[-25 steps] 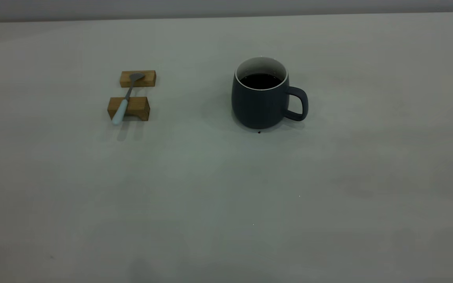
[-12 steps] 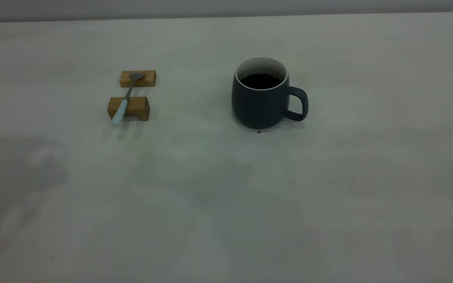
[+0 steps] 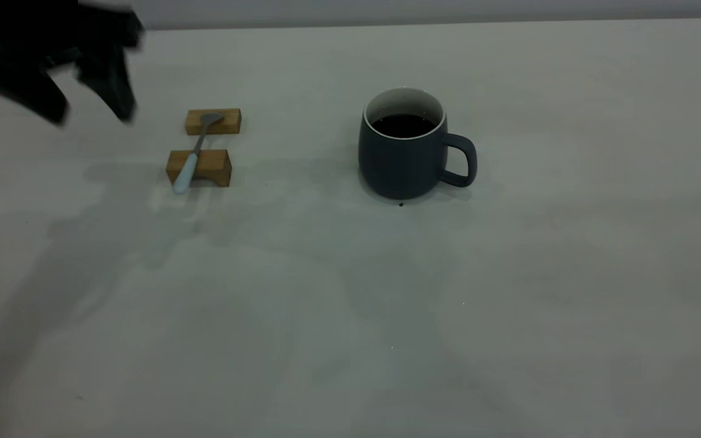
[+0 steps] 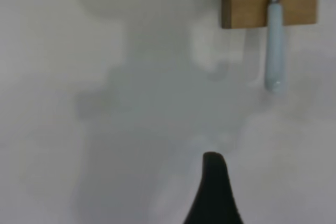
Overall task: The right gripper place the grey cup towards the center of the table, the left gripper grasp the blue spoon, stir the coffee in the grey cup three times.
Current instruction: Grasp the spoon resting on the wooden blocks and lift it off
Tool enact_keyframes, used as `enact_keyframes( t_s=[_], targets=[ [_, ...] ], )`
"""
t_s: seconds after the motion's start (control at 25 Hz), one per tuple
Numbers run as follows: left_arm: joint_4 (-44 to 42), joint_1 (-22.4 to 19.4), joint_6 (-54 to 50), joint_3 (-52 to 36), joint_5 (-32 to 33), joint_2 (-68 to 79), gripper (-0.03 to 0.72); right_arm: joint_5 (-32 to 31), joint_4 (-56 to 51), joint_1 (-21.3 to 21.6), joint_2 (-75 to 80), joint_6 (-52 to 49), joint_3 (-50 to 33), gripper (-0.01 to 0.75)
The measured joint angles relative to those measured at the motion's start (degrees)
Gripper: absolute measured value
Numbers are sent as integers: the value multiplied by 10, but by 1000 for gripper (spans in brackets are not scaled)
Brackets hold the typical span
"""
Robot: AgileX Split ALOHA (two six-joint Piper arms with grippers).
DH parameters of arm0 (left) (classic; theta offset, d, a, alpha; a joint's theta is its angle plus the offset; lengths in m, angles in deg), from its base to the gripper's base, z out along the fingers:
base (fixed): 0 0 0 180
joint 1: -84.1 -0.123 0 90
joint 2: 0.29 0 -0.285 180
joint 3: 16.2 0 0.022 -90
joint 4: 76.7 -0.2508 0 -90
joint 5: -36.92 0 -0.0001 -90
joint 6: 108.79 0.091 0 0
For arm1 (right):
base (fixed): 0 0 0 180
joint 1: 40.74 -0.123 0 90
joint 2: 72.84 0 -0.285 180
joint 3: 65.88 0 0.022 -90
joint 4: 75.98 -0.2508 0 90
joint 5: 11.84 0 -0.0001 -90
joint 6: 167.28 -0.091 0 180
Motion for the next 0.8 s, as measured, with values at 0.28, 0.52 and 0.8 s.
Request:
enact_keyframes(
  t_s=[0.28,0.52,0.8],
  targets=[
    [13,16,-1,53,-17,104,666,0,0,0,0,0,0,592],
    [15,24,-1,99,-21,168,653,0,0,0,0,0,0,592],
    [26,29,-1,132,-38,221,594,0,0,0,0,0,0,592]
  ],
)
